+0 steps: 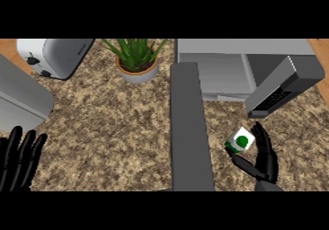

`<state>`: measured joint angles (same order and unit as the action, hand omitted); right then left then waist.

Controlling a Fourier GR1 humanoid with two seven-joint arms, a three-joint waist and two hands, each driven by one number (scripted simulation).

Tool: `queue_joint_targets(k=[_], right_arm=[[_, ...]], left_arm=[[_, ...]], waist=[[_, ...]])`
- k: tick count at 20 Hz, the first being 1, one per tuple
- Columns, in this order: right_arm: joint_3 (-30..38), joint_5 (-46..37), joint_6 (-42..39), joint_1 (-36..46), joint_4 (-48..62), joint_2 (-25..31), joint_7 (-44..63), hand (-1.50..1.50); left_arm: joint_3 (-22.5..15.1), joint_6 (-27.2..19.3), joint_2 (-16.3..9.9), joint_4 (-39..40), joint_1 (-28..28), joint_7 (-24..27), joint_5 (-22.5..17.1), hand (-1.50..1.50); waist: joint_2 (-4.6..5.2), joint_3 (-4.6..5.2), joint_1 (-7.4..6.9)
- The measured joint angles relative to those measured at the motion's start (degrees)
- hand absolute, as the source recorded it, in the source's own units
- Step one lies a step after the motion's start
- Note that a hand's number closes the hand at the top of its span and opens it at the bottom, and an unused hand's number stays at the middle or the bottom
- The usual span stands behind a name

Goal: Pick up the milk, place it into the microwave and close the microwave

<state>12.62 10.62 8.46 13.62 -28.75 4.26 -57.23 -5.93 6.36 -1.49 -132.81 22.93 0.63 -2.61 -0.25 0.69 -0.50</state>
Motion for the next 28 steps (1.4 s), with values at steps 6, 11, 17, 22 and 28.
queue_joint_targets(k=[6, 11, 17, 22, 28], right_arm=[[-1.08, -3.08, 0.81, 1.23, 2.6, 0.6, -3.8, 1.5], [-3.06, -3.92, -3.6, 2.06, 1.79, 0.04, -4.72, 1.5], [-7.37, -5.92, -9.26, -1.91, -3.11, 0.68, -5.13, 1.5], [-11.53, -7.17, -12.57, -8.17, -11.75, 1.45, -3.19, 1.5], [-13.33, -7.17, -11.45, -11.12, -23.3, 0.53, 1.99, 1.5]], left_arm=[[0.06, -0.96, 0.25, 1.44, -2.38, -0.43, 0.63, -1.5], [-0.49, -0.89, 0.57, 1.24, -1.64, -0.33, 0.69, -1.5], [0.31, -0.79, 0.43, 0.91, -0.84, -0.77, -0.16, -1.5], [0.53, -1.01, 0.37, -0.26, -0.47, -2.25, -0.67, -1.5], [3.33, 0.96, -0.09, 1.63, 1.33, 0.68, -2.81, -1.5]], waist=[[-0.05, 0.15, 0.03], [0.16, -0.37, -0.04], [0.12, -0.63, 0.35], [0.08, -0.65, 0.63], [0.1, -0.64, 0.51]])
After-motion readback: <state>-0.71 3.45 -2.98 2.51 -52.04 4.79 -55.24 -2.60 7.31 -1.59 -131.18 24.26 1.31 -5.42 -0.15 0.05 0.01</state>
